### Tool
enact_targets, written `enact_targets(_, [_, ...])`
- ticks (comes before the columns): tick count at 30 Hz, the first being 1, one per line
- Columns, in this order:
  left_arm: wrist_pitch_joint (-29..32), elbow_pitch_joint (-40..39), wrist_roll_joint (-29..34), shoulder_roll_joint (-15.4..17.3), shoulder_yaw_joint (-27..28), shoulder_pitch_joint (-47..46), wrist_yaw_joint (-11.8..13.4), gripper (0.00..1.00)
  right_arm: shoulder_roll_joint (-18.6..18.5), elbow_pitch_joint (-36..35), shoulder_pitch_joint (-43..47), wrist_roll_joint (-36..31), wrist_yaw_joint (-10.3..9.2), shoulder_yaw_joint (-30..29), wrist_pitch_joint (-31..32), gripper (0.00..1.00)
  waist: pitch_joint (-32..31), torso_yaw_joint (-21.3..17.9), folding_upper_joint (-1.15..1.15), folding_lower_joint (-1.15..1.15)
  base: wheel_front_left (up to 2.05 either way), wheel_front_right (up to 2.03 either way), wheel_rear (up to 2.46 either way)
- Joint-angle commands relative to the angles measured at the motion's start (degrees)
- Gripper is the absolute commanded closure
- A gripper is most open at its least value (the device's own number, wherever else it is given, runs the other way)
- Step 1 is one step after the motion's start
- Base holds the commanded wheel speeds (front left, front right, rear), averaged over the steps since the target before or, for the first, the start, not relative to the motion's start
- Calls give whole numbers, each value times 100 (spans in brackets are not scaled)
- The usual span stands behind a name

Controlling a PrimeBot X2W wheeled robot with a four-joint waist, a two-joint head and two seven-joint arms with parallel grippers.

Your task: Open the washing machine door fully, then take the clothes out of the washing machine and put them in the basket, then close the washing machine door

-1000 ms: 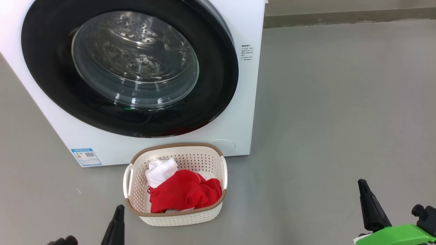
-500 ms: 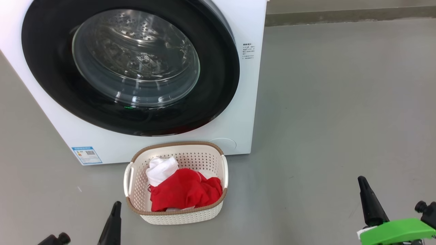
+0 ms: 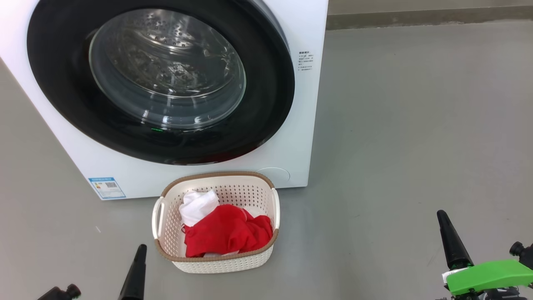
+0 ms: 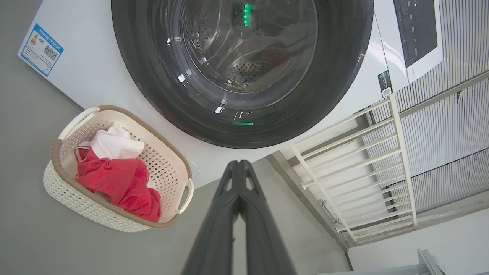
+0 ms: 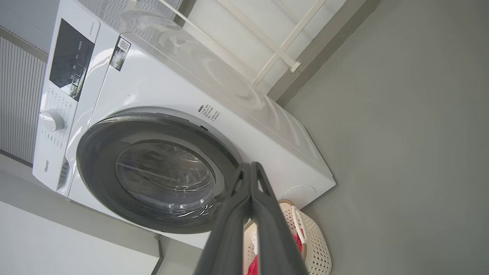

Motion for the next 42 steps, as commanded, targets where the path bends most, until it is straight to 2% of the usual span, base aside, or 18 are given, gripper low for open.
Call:
enact_targets(1, [52, -81, -180, 75, 177, -260, -79, 100, -113, -108, -293, 189, -3, 42, 33, 100, 3, 3, 0, 0, 0, 0, 0])
enact_targets(42, [753, 310, -2941, 87, 530, -670, -274, 100, -154, 213, -760, 2966, -5, -31, 751, 100, 100, 72, 0, 0, 0, 0, 0])
